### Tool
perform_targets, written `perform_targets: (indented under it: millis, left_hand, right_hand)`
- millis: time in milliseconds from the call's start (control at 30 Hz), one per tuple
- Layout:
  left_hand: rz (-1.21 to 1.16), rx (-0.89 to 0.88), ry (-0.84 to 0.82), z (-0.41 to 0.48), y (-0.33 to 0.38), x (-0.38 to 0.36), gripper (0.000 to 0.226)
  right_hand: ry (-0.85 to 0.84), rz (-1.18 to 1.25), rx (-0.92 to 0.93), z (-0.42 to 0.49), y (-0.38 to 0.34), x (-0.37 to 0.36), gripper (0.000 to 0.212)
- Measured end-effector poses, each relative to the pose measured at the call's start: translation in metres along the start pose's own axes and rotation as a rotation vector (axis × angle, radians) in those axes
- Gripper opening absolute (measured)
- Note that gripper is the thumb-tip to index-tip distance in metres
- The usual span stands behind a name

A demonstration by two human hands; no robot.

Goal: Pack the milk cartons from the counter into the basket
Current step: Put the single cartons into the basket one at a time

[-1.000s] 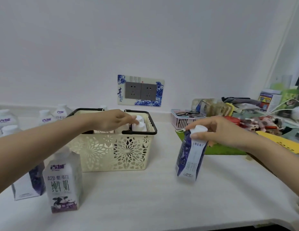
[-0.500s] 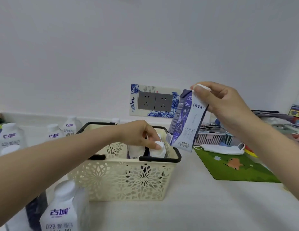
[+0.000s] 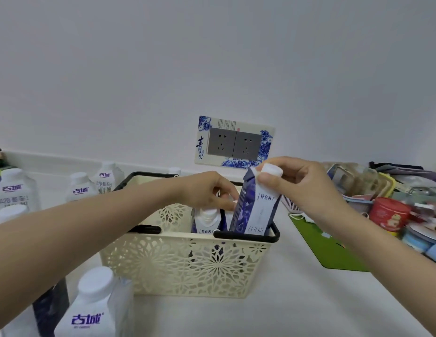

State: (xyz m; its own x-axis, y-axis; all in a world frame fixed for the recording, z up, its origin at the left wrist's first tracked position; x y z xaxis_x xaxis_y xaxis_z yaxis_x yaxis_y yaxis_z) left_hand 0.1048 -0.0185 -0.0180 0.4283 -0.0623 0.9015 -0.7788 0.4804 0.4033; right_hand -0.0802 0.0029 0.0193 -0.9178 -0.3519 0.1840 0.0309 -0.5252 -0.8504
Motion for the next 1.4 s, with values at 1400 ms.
perform_targets:
  millis: [1400]
  left_hand:
    - [-0.149, 0.348, 0.104, -0.252, 0.016, -0.02, 0.039]
  right_hand:
    - [-0.414, 0.298, -0.343, -0.104, 0.03, -0.167, 0.021]
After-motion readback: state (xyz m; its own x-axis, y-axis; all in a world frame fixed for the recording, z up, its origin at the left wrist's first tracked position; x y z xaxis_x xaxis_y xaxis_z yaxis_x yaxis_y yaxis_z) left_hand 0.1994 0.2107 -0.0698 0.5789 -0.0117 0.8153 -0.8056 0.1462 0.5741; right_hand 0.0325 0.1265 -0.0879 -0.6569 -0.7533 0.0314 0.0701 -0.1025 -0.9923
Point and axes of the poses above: each hand's wrist, its own z-axis towards the middle knuckle, its own x-axis out of the back of the hand, y = z × x, the point moved 3 cm from there along z, towards the middle knuckle, and after that the axes turned 12 degrees about z, right-handed, at the moved point
